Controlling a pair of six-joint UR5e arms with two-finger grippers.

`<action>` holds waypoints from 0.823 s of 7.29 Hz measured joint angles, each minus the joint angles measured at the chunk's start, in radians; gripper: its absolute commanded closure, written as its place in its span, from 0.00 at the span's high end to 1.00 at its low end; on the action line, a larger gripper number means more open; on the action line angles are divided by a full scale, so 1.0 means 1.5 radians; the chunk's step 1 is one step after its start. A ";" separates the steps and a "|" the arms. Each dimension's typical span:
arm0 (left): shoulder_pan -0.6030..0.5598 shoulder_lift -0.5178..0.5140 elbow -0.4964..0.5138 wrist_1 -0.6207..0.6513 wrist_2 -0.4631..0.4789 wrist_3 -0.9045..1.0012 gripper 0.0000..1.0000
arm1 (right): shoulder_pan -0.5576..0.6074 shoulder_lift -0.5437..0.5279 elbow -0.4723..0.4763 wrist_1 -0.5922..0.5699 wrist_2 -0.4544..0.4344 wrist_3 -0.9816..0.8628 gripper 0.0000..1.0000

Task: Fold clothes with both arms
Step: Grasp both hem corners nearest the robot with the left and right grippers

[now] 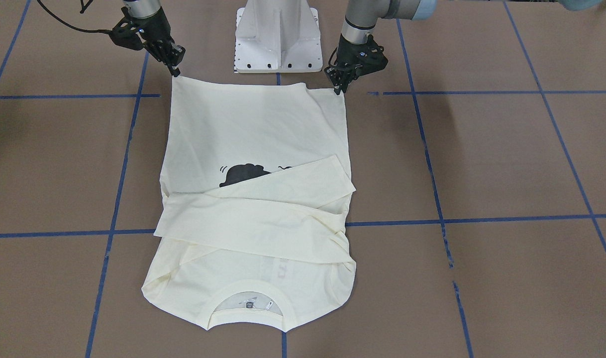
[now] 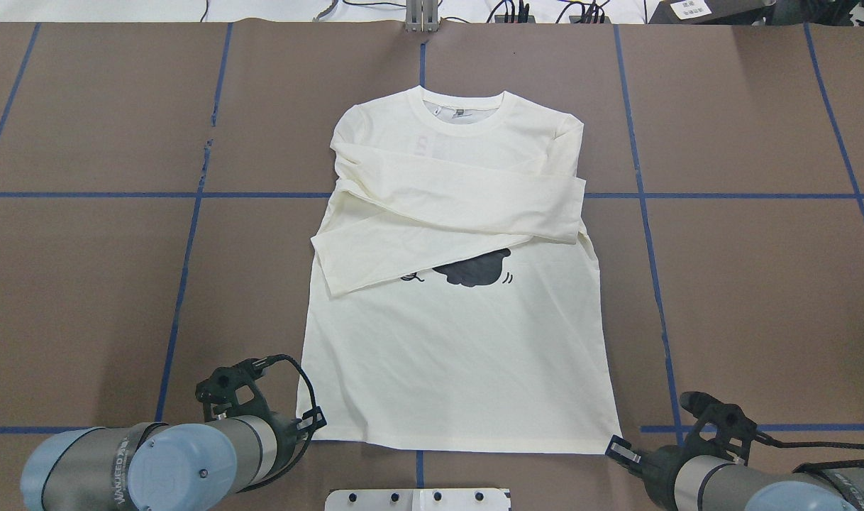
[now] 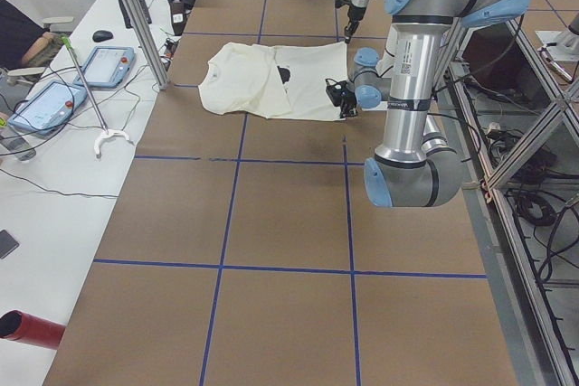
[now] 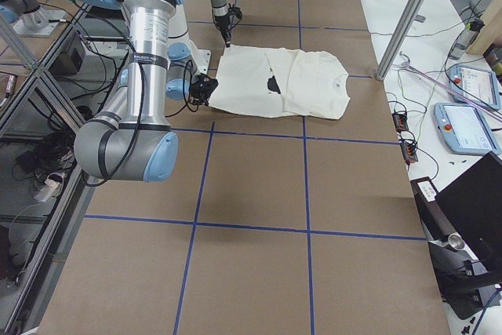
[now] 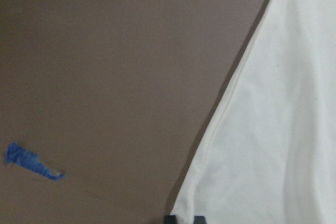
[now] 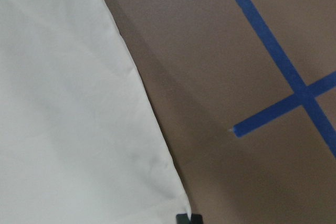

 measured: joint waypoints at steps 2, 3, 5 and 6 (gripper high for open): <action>-0.008 0.007 -0.049 0.009 -0.002 0.000 0.00 | 0.001 -0.001 0.001 0.000 0.000 -0.001 0.00; -0.006 0.016 -0.076 0.017 -0.003 -0.002 0.00 | 0.002 -0.007 0.003 0.000 0.000 -0.003 0.00; 0.000 0.030 -0.097 0.023 -0.010 -0.011 0.00 | 0.001 -0.030 0.020 0.001 0.001 -0.007 0.00; 0.002 0.032 -0.104 0.024 -0.017 -0.013 0.00 | 0.000 -0.034 0.026 0.001 0.001 -0.008 0.00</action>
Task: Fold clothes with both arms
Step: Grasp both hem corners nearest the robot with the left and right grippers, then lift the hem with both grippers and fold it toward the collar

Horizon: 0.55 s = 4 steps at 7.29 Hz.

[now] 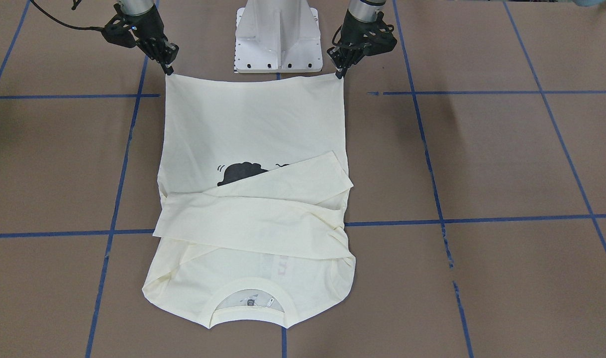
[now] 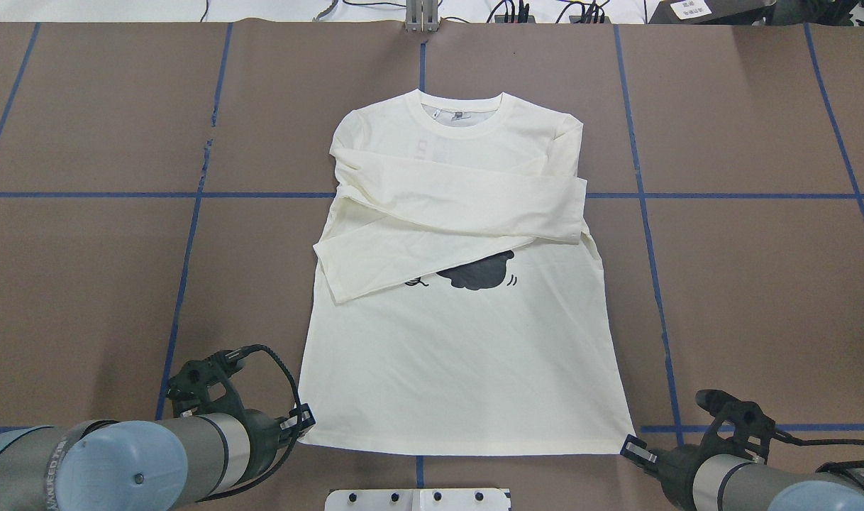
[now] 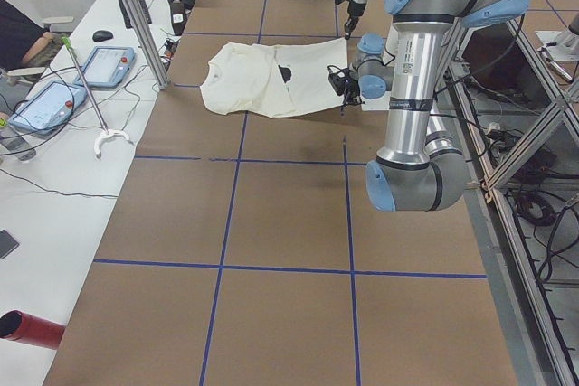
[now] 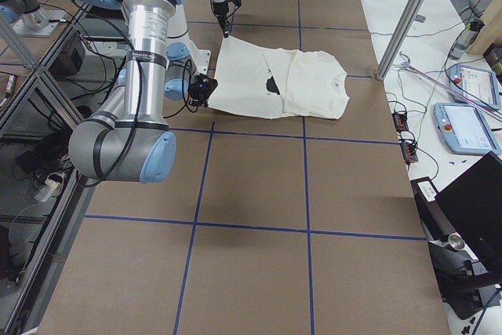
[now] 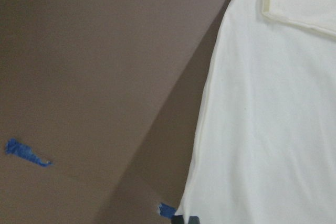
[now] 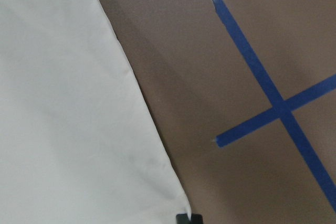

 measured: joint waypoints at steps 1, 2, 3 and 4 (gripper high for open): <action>0.002 -0.001 -0.012 0.000 -0.004 -0.001 0.00 | 0.000 -0.001 0.006 0.000 0.000 0.000 0.00; 0.004 -0.007 -0.024 0.001 -0.007 -0.001 0.00 | 0.007 0.001 0.017 0.000 -0.001 0.000 0.00; 0.000 -0.027 -0.031 0.001 -0.009 -0.001 0.00 | 0.028 0.015 0.026 0.000 0.001 -0.002 0.00; -0.020 -0.051 -0.026 0.002 -0.010 0.002 0.00 | 0.060 0.043 0.021 -0.001 0.007 -0.015 0.00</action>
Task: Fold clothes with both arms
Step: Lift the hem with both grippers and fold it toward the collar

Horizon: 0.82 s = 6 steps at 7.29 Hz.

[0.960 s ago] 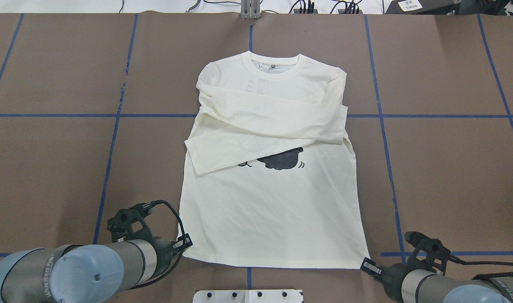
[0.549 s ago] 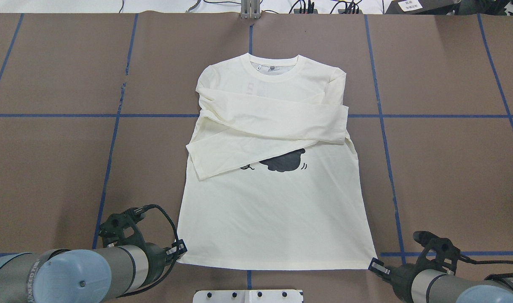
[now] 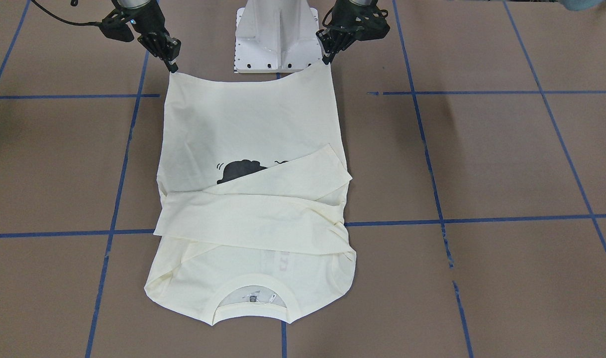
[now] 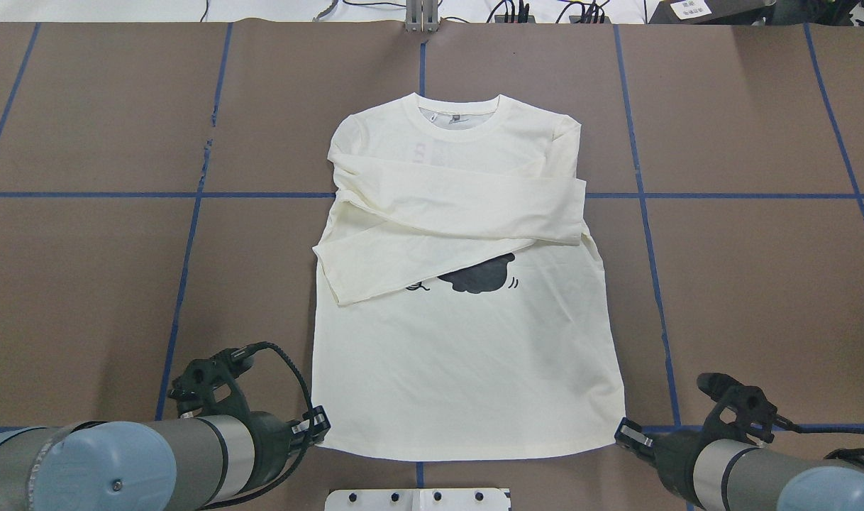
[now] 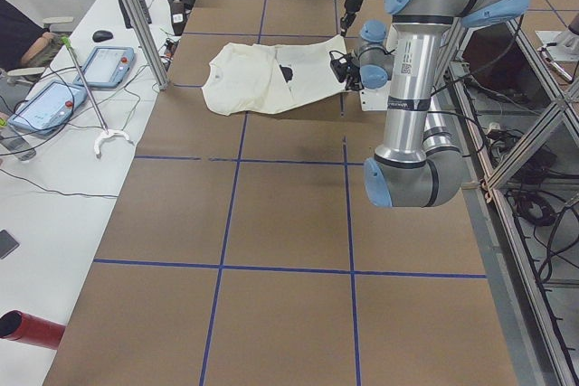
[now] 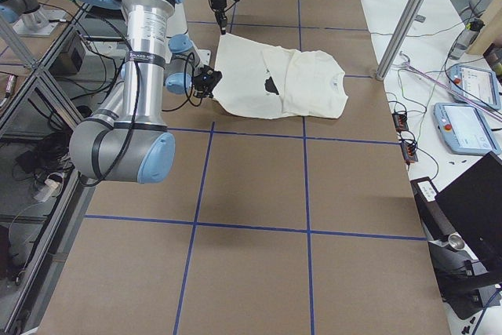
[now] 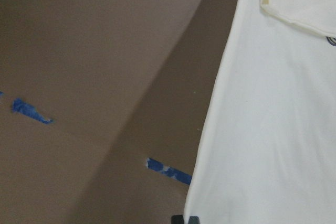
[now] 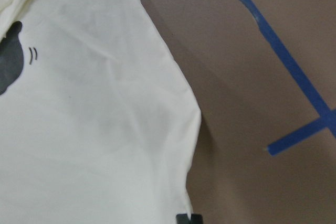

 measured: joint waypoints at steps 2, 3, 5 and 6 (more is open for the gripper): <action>-0.073 -0.043 0.052 0.001 -0.001 0.029 0.00 | 0.109 0.064 -0.040 -0.002 0.047 -0.080 0.00; -0.116 -0.068 0.087 0.001 -0.003 0.064 0.00 | 0.183 0.108 -0.082 -0.005 0.102 -0.128 0.00; -0.198 -0.116 0.157 -0.006 -0.011 0.137 0.00 | 0.315 0.203 -0.172 -0.046 0.198 -0.232 0.00; -0.237 -0.139 0.200 -0.018 -0.017 0.165 0.00 | 0.375 0.249 -0.225 -0.071 0.232 -0.297 0.00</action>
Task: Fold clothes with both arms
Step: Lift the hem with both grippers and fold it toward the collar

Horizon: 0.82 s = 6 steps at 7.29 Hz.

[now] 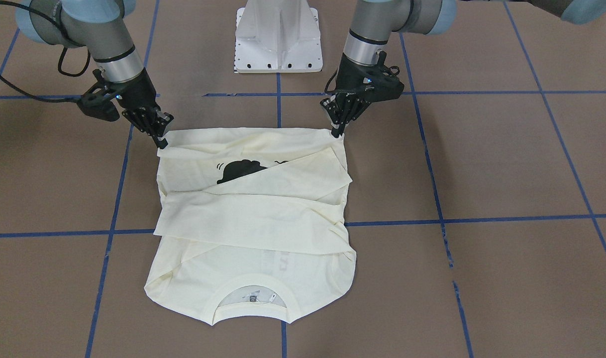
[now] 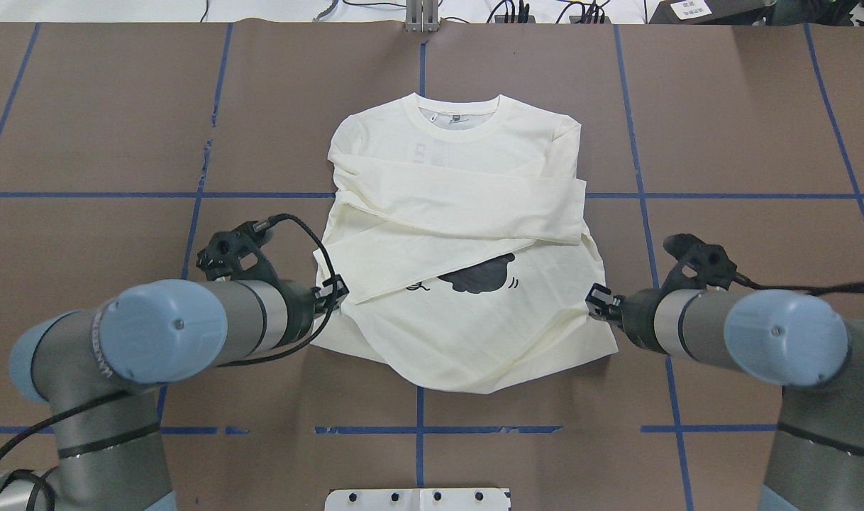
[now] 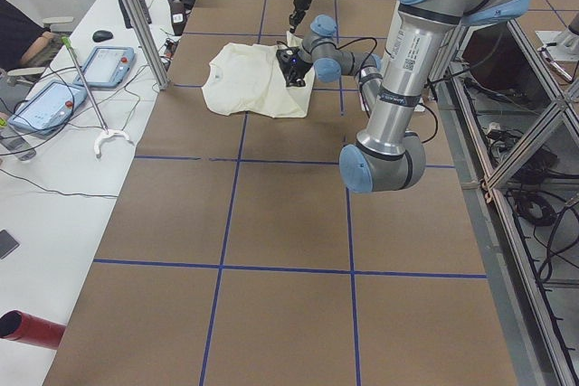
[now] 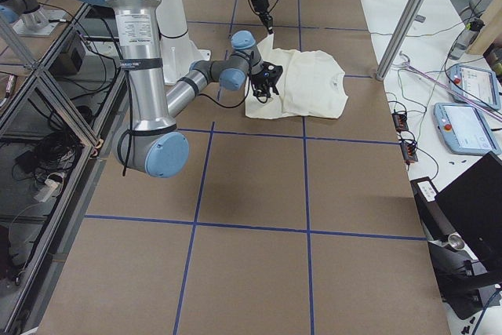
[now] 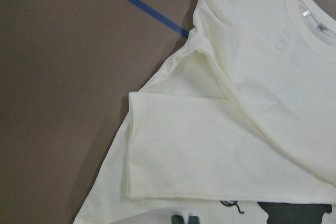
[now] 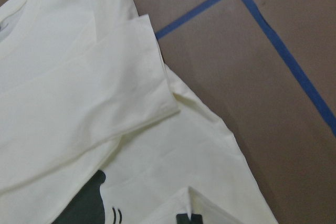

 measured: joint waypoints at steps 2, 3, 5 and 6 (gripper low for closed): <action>-0.058 -0.040 0.108 -0.068 -0.007 0.030 0.00 | 0.073 0.105 -0.145 -0.014 0.029 -0.068 0.00; -0.078 -0.061 0.178 -0.123 -0.007 0.035 0.00 | 0.099 0.145 -0.205 -0.014 0.032 -0.089 0.00; -0.111 -0.109 0.308 -0.210 -0.007 0.056 0.00 | 0.129 0.203 -0.298 -0.015 0.034 -0.132 0.00; -0.122 -0.124 0.346 -0.224 -0.007 0.073 0.00 | 0.133 0.230 -0.343 -0.014 0.034 -0.141 0.00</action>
